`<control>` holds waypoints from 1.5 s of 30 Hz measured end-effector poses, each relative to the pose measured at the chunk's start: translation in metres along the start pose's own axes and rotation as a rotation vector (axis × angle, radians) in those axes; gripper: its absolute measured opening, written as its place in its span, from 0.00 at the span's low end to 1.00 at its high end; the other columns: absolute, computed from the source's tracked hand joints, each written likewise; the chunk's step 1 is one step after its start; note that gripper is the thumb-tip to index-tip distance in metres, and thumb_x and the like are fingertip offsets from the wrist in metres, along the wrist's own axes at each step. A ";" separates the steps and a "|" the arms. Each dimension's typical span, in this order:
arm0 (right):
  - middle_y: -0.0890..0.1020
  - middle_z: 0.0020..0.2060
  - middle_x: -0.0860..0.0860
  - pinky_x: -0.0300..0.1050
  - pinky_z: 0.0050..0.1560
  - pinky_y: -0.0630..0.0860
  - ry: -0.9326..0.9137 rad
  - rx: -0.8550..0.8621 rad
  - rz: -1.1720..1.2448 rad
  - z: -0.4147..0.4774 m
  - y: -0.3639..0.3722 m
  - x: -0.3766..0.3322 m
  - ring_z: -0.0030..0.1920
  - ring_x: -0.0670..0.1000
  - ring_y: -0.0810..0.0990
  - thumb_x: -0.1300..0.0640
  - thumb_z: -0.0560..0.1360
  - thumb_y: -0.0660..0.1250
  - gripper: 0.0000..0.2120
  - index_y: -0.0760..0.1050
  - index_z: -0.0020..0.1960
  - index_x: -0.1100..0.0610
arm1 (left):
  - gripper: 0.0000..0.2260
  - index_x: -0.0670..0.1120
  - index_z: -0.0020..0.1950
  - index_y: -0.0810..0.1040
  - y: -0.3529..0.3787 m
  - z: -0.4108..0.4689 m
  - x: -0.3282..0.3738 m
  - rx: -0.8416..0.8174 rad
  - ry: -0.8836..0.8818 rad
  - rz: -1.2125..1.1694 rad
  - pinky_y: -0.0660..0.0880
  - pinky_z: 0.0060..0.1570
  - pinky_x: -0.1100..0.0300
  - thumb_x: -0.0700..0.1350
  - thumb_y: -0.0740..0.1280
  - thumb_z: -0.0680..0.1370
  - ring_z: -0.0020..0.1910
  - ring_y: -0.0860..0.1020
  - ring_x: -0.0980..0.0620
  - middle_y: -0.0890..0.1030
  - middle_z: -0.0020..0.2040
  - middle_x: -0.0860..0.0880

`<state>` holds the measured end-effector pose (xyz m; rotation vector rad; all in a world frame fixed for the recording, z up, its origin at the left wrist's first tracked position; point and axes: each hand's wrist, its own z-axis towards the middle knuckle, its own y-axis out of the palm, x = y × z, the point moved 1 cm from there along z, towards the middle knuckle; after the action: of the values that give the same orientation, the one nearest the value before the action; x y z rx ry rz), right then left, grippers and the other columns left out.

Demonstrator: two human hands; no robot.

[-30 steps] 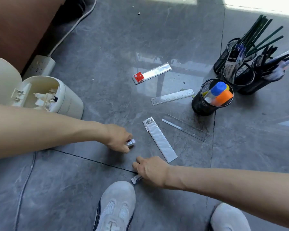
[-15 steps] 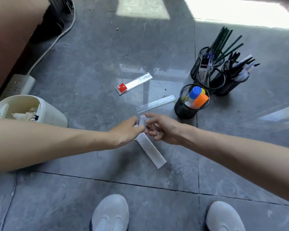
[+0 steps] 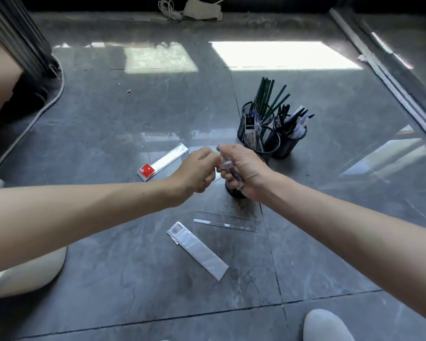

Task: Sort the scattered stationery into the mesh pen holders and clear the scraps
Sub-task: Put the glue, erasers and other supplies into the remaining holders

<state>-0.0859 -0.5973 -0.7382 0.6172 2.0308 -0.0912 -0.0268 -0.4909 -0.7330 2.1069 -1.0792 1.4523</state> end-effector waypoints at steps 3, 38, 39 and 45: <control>0.74 0.30 0.54 0.31 0.20 0.57 -0.085 0.040 -0.006 0.001 -0.014 -0.022 0.21 0.45 0.65 0.54 0.78 0.64 0.06 0.68 0.49 0.55 | 0.07 0.45 0.39 0.68 0.009 0.017 0.007 0.060 -0.038 0.026 0.55 0.26 0.64 0.43 0.56 0.77 0.24 0.60 0.51 0.70 0.29 0.45; 0.80 0.34 0.52 0.38 0.31 0.70 -0.139 0.069 -1.176 0.054 -0.054 -0.052 0.36 0.48 0.76 0.57 0.67 0.76 0.08 0.83 0.42 0.60 | 0.10 0.48 0.49 0.71 0.015 0.067 -0.021 0.200 0.012 0.451 0.70 0.39 0.58 0.36 0.59 0.73 0.47 0.79 0.44 0.78 0.47 0.45; 0.81 0.35 0.52 0.38 0.32 0.71 -0.140 0.055 -1.174 0.053 -0.053 -0.053 0.36 0.48 0.76 0.56 0.67 0.76 0.08 0.83 0.42 0.60 | 0.10 0.48 0.49 0.71 0.015 0.067 -0.021 0.198 0.014 0.457 0.71 0.40 0.58 0.36 0.59 0.73 0.47 0.79 0.44 0.78 0.47 0.44; 0.83 0.40 0.56 0.39 0.35 0.72 -0.122 0.044 -1.121 0.050 -0.047 -0.055 0.37 0.49 0.76 0.61 0.72 0.69 0.06 0.82 0.46 0.62 | 0.08 0.47 0.53 0.71 0.016 0.068 -0.023 0.177 0.030 0.485 0.71 0.40 0.57 0.37 0.61 0.76 0.47 0.79 0.45 0.79 0.47 0.44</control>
<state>-0.0462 -0.6749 -0.7271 -0.5508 2.0204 -0.8033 0.0001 -0.5378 -0.7833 2.0146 -1.5809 1.8472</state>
